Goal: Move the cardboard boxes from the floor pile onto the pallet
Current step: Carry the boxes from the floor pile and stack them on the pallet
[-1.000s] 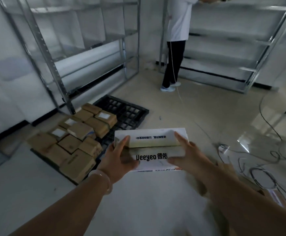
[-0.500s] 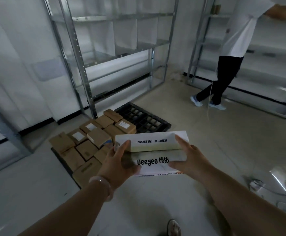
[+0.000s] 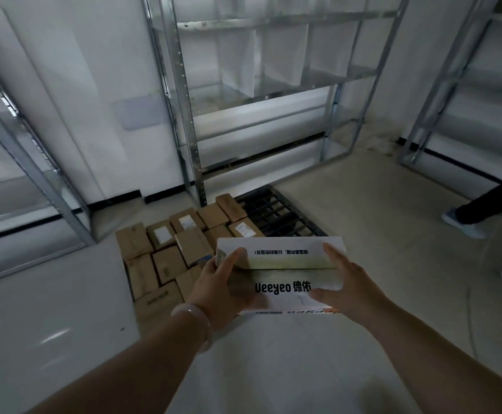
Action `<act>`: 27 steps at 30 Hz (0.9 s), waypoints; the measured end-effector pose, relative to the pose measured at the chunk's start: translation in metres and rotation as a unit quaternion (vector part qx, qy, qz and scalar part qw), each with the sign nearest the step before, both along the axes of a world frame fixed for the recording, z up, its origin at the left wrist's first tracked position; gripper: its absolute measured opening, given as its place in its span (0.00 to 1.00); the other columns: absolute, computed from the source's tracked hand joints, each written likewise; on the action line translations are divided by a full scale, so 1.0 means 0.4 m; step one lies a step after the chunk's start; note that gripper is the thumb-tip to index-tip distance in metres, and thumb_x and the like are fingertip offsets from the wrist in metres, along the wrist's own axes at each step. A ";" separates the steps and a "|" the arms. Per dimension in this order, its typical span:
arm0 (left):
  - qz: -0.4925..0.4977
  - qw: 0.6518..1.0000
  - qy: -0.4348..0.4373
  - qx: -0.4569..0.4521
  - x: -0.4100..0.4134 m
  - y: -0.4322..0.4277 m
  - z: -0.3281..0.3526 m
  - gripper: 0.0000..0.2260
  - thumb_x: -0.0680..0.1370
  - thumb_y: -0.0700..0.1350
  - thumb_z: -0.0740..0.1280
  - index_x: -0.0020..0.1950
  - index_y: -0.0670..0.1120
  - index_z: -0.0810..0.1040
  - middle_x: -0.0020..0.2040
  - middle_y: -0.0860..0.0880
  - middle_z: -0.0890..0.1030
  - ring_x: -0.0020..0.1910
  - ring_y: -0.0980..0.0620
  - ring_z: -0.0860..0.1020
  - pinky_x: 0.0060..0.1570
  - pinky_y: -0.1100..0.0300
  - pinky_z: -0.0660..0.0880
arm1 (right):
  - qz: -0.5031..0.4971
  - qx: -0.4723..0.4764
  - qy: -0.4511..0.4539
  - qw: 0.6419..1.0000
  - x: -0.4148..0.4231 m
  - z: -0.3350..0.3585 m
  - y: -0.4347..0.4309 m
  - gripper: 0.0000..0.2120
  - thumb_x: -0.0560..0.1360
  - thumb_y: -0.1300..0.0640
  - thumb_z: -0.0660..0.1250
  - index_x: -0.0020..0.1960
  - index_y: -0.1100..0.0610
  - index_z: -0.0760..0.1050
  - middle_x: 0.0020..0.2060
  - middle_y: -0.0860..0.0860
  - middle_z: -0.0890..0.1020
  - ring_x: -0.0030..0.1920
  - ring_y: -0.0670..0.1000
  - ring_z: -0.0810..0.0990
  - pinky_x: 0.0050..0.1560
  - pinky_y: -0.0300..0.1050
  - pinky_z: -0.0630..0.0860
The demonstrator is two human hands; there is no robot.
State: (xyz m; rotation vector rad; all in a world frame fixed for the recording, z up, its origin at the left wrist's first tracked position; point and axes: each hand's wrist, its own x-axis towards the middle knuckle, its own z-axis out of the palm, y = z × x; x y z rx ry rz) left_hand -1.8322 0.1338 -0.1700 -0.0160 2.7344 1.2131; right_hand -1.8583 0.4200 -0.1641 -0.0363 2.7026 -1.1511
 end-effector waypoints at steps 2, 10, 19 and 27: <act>0.006 1.000 -0.003 -0.018 -0.026 0.000 -0.003 0.39 0.71 0.51 0.76 0.75 0.63 0.58 0.77 0.49 0.55 0.74 0.43 0.61 0.72 0.47 0.65 | 0.015 -0.018 -0.004 1.000 -0.045 -0.009 0.000 0.47 0.68 0.45 0.78 0.79 0.40 0.54 0.72 0.53 0.67 0.69 0.53 0.68 0.57 0.44 0.68; 0.036 0.999 -0.016 0.009 -0.158 0.003 -0.067 0.36 0.71 0.48 0.76 0.72 0.63 0.60 0.76 0.49 0.56 0.73 0.44 0.62 0.71 0.54 0.66 | 0.040 -0.027 -0.020 0.999 -0.214 -0.061 -0.013 0.47 0.68 0.49 0.79 0.79 0.42 0.54 0.72 0.53 0.66 0.70 0.51 0.67 0.61 0.44 0.68; 0.070 0.988 -0.064 0.120 -0.389 -0.060 -0.221 0.38 0.68 0.43 0.79 0.65 0.69 0.60 0.75 0.49 0.56 0.73 0.47 0.61 0.69 0.49 0.70 | 0.058 -0.006 -0.075 0.996 -0.489 -0.150 -0.095 0.47 0.69 0.53 0.79 0.79 0.42 0.55 0.70 0.51 0.67 0.67 0.50 0.69 0.63 0.46 0.72; 0.097 0.982 -0.138 0.086 -0.605 -0.132 -0.365 0.40 0.67 0.55 0.77 0.74 0.64 0.59 0.77 0.53 0.55 0.75 0.46 0.58 0.73 0.49 0.63 | 0.040 -0.004 -0.139 0.990 -0.683 -0.315 -0.177 0.47 0.69 0.57 0.79 0.79 0.43 0.56 0.69 0.52 0.66 0.67 0.51 0.70 0.65 0.49 0.73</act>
